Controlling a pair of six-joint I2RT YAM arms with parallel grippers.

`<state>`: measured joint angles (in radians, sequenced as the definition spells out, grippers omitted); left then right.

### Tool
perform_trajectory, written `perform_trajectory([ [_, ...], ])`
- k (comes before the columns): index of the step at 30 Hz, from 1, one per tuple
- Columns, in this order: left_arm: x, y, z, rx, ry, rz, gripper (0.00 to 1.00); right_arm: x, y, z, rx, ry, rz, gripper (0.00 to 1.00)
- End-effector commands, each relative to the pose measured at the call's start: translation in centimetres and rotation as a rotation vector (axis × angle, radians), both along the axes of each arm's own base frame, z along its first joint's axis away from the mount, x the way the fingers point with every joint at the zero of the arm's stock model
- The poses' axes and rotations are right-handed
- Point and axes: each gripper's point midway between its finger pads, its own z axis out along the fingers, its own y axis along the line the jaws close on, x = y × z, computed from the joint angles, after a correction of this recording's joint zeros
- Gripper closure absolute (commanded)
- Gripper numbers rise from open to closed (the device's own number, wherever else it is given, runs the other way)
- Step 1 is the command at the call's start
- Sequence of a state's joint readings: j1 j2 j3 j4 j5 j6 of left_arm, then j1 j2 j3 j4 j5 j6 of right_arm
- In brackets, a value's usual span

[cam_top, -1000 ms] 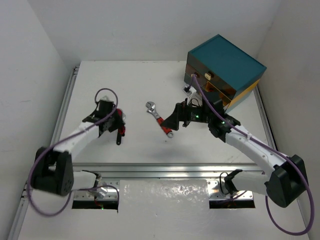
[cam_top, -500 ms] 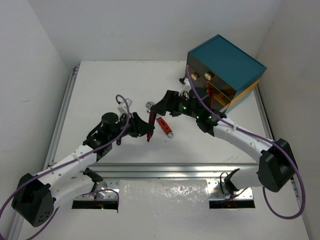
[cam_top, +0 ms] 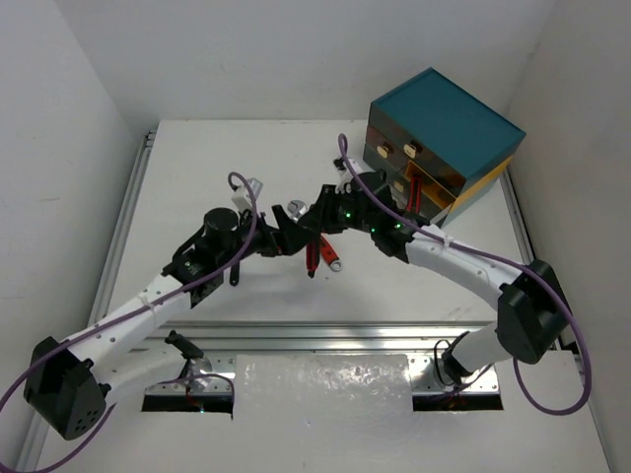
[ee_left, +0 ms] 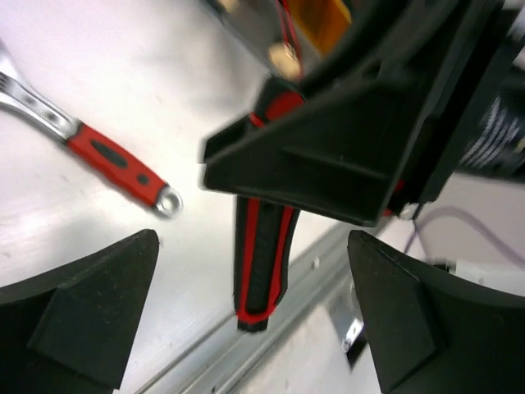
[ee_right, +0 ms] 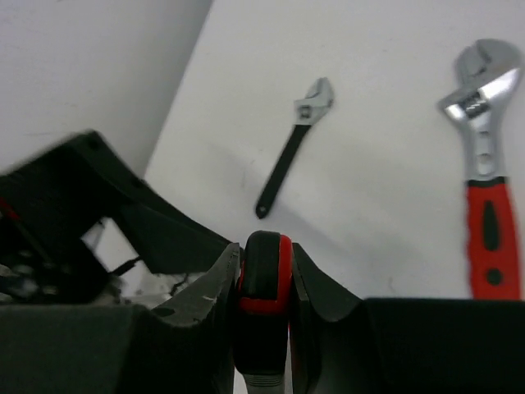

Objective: Sort the tools into containers

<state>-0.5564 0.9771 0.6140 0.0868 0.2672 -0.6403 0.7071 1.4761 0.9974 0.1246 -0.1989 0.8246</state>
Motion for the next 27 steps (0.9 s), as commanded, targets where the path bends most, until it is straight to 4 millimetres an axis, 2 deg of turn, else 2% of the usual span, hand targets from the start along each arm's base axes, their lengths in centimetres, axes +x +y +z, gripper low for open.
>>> perform_trajectory([
  [1, 2.2, 2.3, 3.5, 0.054, -0.047, 0.170, 0.00, 3.0, -3.8, 6.0, -0.043, -0.185, -0.082, 1.00],
  [2, 2.2, 3.2, 3.3, 0.096, -0.024, 0.208, 0.00, 4.9, -6.8, 6.4, -0.140, -0.249, -0.108, 1.00],
  [3, 2.2, 5.1, 2.9, 0.194, 0.010, 0.272, 0.00, 6.0, -8.6, 6.8, -0.199, -0.280, -0.127, 1.00],
  [4, 2.0, 5.9, 3.0, 0.235, 0.012, 0.290, 0.00, 7.1, -10.8, 6.5, -0.291, -0.299, -0.161, 1.00],
  [5, 1.6, 6.7, 3.3, 0.270, 0.010, 0.302, 0.00, 8.6, -12.7, 7.9, -0.367, -0.344, -0.202, 1.00],
  [6, 1.0, 7.9, 3.4, 0.340, 0.012, 0.308, 0.00, 9.4, -16.2, 6.5, -0.536, -0.353, -0.203, 1.00],
  [7, 0.6, 8.5, 3.8, 0.363, 0.000, 0.311, 0.00, 10.6, -18.6, 5.7, -0.653, -0.349, -0.257, 1.00],
  [8, 0.1, 9.1, 3.9, 0.411, -0.011, 0.296, 0.00, 11.5, -21.2, 6.0, -0.754, -0.373, -0.281, 1.00],
  [10, -0.5, 9.5, 4.1, 0.435, -0.045, 0.273, 0.00, 13.2, -24.9, 6.3, -0.844, -0.385, -0.345, 1.00],
  [13, -0.9, 10.1, 3.4, 0.474, -0.071, 0.261, 0.00, 14.9, -26.9, 6.2, -0.861, -0.389, -0.367, 1.00],
  [14, -1.1, 10.3, 1.9, 0.496, -0.055, 0.255, 0.00, 15.5, -28.6, 6.1, -0.884, -0.377, -0.404, 1.00],
  [15, -1.0, 10.3, 1.9, 0.481, -0.066, 0.267, 0.00, 15.8, -29.2, 5.8, -0.892, -0.364, -0.415, 1.00],
  [16, -1.0, 10.3, 1.4, 0.480, -0.057, 0.265, 0.00, 16.1, -29.5, 5.5, -0.893, -0.349, -0.416, 1.00],
  [17, -1.2, 9.9, 1.6, 0.472, -0.058, 0.242, 0.00, 16.2, -29.9, 4.3, -0.906, -0.315, -0.413, 1.00],
  [19, -1.2, 10.0, 1.8, 0.472, -0.068, 0.245, 0.00, 16.2, -30.2, 3.3, -0.912, -0.291, -0.423, 1.00],
  [23, -1.3, 10.0, 2.0, 0.459, -0.082, 0.247, 0.00, 15.4, -30.6, 0.9, -0.912, -0.235, -0.444, 0.97],
  [24, -1.4, 9.9, 2.2, 0.452, -0.089, 0.242, 0.00, 15.2, -30.9, 0.8, -0.924, -0.230, -0.461, 0.91],
  [26, -1.4, 10.0, 2.3, 0.452, -0.092, 0.247, 0.00, 14.8, -31.1, 0.1, -0.931, -0.215, -0.464, 0.52],
  [27, -1.5, 10.0, 2.3, 0.449, -0.093, 0.243, 0.00, 14.6, -31.0, -0.1, -0.909, -0.199, -0.478, 0.44],
])
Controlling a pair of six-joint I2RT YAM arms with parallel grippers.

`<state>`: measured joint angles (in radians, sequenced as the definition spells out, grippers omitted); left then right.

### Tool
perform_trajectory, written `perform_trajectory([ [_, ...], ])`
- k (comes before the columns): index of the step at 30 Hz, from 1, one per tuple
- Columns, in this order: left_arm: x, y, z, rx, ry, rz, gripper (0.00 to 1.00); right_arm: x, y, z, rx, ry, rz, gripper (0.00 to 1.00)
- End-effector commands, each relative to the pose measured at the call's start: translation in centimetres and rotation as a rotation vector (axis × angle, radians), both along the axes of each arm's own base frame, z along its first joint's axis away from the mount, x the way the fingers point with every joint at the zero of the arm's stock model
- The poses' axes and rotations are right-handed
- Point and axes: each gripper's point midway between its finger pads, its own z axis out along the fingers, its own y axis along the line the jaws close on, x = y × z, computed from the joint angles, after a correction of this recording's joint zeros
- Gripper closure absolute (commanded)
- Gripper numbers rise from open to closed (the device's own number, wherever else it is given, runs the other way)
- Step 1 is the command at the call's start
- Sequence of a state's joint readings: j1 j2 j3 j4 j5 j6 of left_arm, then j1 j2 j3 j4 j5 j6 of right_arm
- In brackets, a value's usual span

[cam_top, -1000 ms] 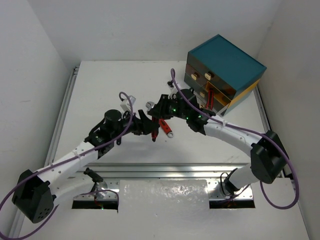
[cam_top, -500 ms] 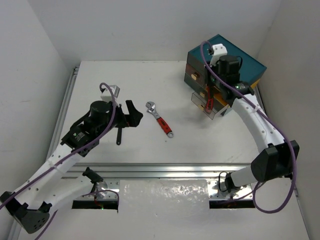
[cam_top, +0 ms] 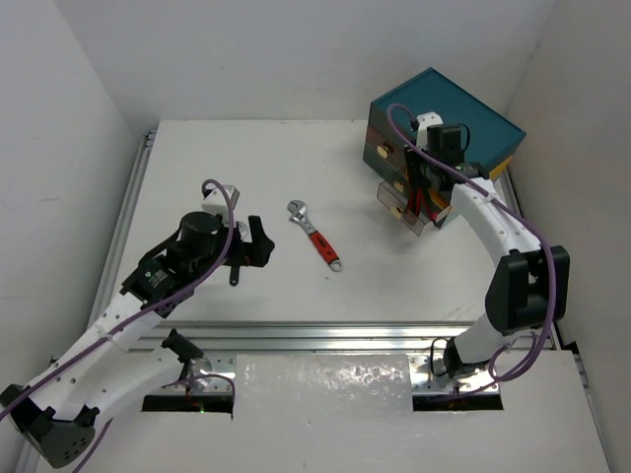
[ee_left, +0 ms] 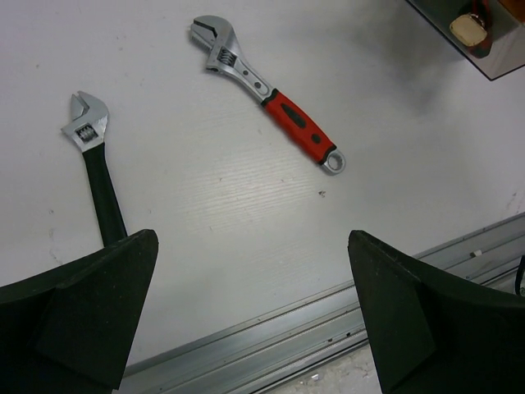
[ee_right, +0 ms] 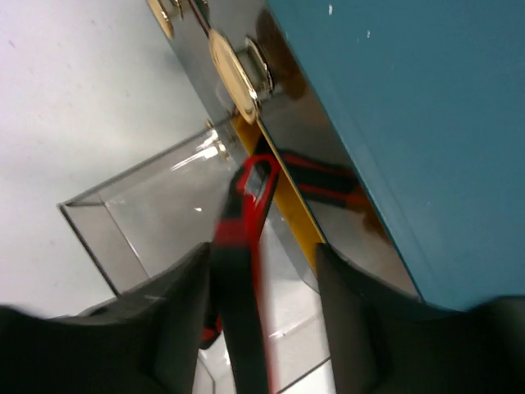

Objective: Sort the tools into containers

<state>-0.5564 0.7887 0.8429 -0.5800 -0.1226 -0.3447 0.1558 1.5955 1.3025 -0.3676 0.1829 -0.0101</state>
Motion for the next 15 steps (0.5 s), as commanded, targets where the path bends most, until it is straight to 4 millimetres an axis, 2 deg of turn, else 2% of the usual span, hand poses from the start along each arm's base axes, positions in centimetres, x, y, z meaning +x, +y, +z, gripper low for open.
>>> perform_trajectory([
  [1, 0.3, -0.3, 1.5, -0.024, -0.058, -0.015, 0.00, 0.2, -0.2, 2.0, 0.030, -0.075, -0.049, 0.42],
  [3, 0.3, -0.3, 1.4, -0.023, -0.059, -0.016, 0.00, -0.1, 0.4, 2.2, 0.071, -0.060, -0.046, 0.30],
  [4, 0.3, -0.3, 1.4, -0.022, -0.058, -0.016, 0.00, -0.3, 1.1, 2.8, 0.106, -0.064, -0.029, 0.27],
  [9, 0.3, -0.2, 1.3, -0.021, -0.055, -0.011, 0.00, -2.0, 5.3, 4.6, 0.203, -0.098, 0.060, 0.21],
  [10, 0.3, -0.2, 1.3, -0.021, -0.055, -0.010, 0.00, -2.6, 6.9, 4.6, 0.203, -0.090, 0.100, 0.21],
  [11, 0.3, -0.2, 1.3, -0.020, -0.054, -0.007, 0.00, -2.9, 7.6, 4.5, 0.201, -0.081, 0.116, 0.21],
  [13, 0.3, -0.1, 1.4, -0.022, -0.058, -0.003, 0.00, -3.7, 9.5, 3.9, 0.204, -0.050, 0.170, 0.30],
  [14, 0.3, 0.0, 1.4, -0.020, -0.059, 0.001, 0.00, -4.4, 10.2, 3.1, 0.213, -0.010, 0.199, 0.39],
  [15, 0.3, 0.0, 1.4, -0.021, -0.062, 0.002, 0.00, -4.7, 10.9, 2.6, 0.219, 0.010, 0.221, 0.68],
])
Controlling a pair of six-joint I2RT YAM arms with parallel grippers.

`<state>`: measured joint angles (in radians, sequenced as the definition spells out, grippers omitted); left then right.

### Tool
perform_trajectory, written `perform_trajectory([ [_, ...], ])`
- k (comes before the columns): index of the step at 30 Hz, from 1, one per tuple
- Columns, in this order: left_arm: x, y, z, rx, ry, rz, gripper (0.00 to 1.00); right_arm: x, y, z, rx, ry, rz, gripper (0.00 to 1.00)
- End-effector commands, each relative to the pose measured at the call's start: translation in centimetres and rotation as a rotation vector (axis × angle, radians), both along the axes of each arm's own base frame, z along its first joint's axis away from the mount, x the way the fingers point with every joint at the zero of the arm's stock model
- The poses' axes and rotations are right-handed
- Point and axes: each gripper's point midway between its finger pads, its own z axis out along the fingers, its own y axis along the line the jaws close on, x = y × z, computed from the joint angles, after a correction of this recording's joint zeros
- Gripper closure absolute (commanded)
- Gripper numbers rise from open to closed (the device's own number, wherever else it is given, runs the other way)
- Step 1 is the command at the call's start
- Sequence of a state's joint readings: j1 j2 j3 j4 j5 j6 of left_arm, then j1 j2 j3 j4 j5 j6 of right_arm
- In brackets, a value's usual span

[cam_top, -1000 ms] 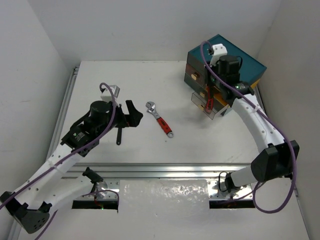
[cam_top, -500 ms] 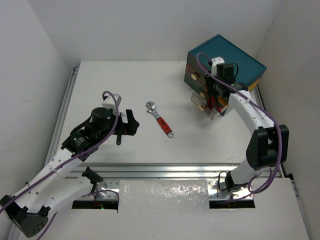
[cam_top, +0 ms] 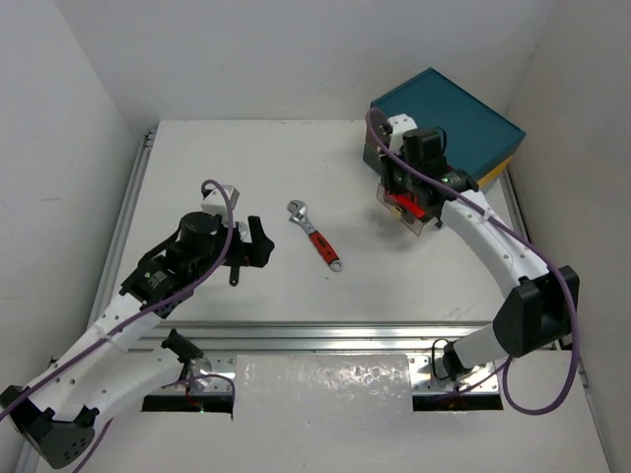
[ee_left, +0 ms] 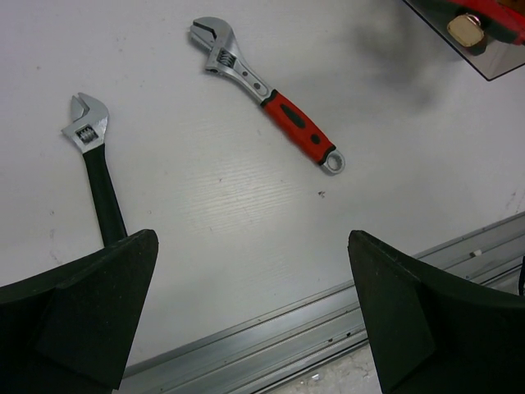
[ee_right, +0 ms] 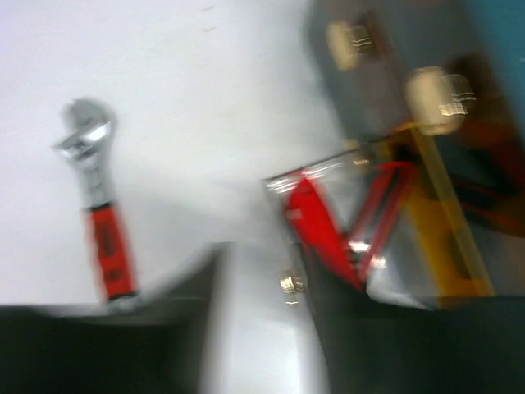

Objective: Sort the tools into containers

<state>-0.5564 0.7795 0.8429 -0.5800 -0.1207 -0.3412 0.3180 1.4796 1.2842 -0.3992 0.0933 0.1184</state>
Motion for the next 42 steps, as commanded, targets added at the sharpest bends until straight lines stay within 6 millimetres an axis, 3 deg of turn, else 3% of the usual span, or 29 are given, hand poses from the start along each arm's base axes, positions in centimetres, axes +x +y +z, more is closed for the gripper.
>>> perform_trajectory([
  [1, 0.4, 0.0, 1.2, -0.018, -0.053, 0.009, 0.00, -1.9, 2.9, -1.3, 0.042, 0.078, 0.093, 0.84],
  [3, 0.5, 0.1, 1.3, -0.018, -0.056, 0.012, 0.00, -1.9, 2.8, -3.1, 0.011, 0.133, 0.076, 1.00],
  [9, 0.4, 0.2, 1.3, -0.020, -0.057, 0.017, 0.00, -1.4, 0.7, -7.8, -0.124, 0.277, -0.018, 1.00],
  [13, 0.4, 0.3, 1.2, -0.017, -0.055, 0.020, 0.00, -0.1, -0.6, -9.3, -0.229, 0.292, -0.054, 1.00],
  [15, 0.4, 0.3, 1.2, -0.017, -0.056, 0.020, 0.00, 0.7, -1.7, -9.7, -0.299, 0.281, -0.092, 1.00],
  [16, 0.4, 0.3, 1.2, -0.018, -0.057, 0.020, 0.00, 1.5, -3.7, -8.9, -0.382, 0.236, -0.182, 1.00],
  [19, 0.4, 0.2, 1.2, -0.019, -0.056, 0.017, 0.00, 2.9, -7.4, -7.1, -0.555, 0.140, -0.344, 1.00],
  [22, 0.5, 0.2, 1.1, -0.015, -0.050, 0.017, 0.00, 4.5, -9.5, -6.4, -0.644, 0.112, -0.385, 1.00],
  [27, 0.5, 0.2, 1.0, -0.013, -0.049, 0.018, 0.00, 6.7, -11.6, -6.4, -0.698, 0.115, -0.379, 1.00],
  [30, 0.5, 0.2, 0.8, -0.011, -0.045, 0.018, 0.00, 7.4, -11.9, -6.8, -0.729, 0.120, -0.368, 1.00],
  [35, 0.6, 0.1, 0.7, -0.007, -0.037, 0.017, 0.00, 6.9, -10.7, -7.1, -0.703, 0.125, -0.336, 1.00],
  [36, 0.6, 0.1, 0.7, -0.007, -0.038, 0.017, 0.00, 6.7, -8.5, -7.3, -0.661, 0.121, -0.268, 0.98],
  [37, 0.6, 0.0, 0.6, -0.007, -0.036, 0.016, 0.00, 6.6, -7.0, -7.5, -0.642, 0.112, -0.219, 0.85],
  [38, 0.6, 0.0, 0.6, -0.006, -0.037, 0.015, 0.00, 6.5, -5.4, -7.5, -0.624, 0.091, -0.172, 0.79],
  [39, 0.6, 0.0, 0.7, -0.006, -0.037, 0.015, 0.00, 6.2, -2.4, -7.6, -0.626, 0.041, -0.090, 0.74],
  [40, 0.6, 0.0, 0.6, -0.006, -0.035, 0.014, 0.00, 6.1, -1.4, -7.8, -0.647, 0.016, -0.070, 0.70],
  [41, 0.6, 0.1, 0.6, -0.006, -0.037, 0.016, 0.00, 6.1, -0.4, -8.1, -0.666, -0.001, -0.046, 0.59],
  [42, 0.6, 0.1, 0.6, -0.007, -0.036, 0.016, 0.00, 6.0, 0.8, -8.6, -0.698, -0.010, -0.013, 0.56],
])
